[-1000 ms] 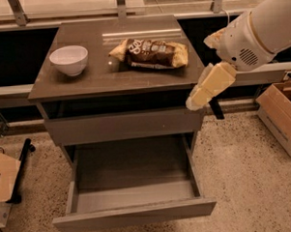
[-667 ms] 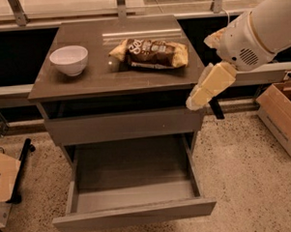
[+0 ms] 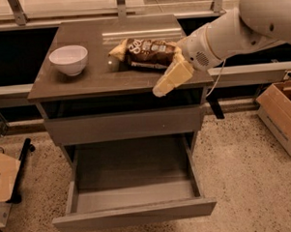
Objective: Place brown chip bag into middle drawer
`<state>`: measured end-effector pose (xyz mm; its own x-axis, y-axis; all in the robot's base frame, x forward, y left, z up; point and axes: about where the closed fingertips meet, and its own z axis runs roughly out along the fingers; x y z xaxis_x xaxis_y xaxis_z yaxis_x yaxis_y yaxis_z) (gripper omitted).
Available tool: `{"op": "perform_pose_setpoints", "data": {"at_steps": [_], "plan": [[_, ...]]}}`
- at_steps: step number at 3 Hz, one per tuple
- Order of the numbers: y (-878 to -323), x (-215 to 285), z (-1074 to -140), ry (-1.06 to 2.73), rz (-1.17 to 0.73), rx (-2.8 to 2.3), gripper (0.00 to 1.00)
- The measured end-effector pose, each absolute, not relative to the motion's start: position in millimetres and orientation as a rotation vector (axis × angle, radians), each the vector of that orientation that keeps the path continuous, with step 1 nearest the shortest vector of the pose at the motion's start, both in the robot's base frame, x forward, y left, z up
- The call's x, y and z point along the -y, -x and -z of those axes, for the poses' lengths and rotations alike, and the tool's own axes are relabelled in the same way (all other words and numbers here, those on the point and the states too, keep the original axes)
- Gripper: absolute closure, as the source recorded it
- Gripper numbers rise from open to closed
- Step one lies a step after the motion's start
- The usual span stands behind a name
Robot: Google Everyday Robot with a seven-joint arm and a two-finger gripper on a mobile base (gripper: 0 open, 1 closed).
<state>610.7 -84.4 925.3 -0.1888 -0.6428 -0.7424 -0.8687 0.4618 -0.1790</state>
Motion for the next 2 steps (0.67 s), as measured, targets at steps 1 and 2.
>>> {"op": "perform_pose_setpoints", "data": {"at_steps": [1,2], "plan": [[-605.5,86.0,-922.9,1.271,-0.362,-1.930,0.00],[-605.3,84.1,-916.6,1.219,-0.380,-1.945,0.00]]}}
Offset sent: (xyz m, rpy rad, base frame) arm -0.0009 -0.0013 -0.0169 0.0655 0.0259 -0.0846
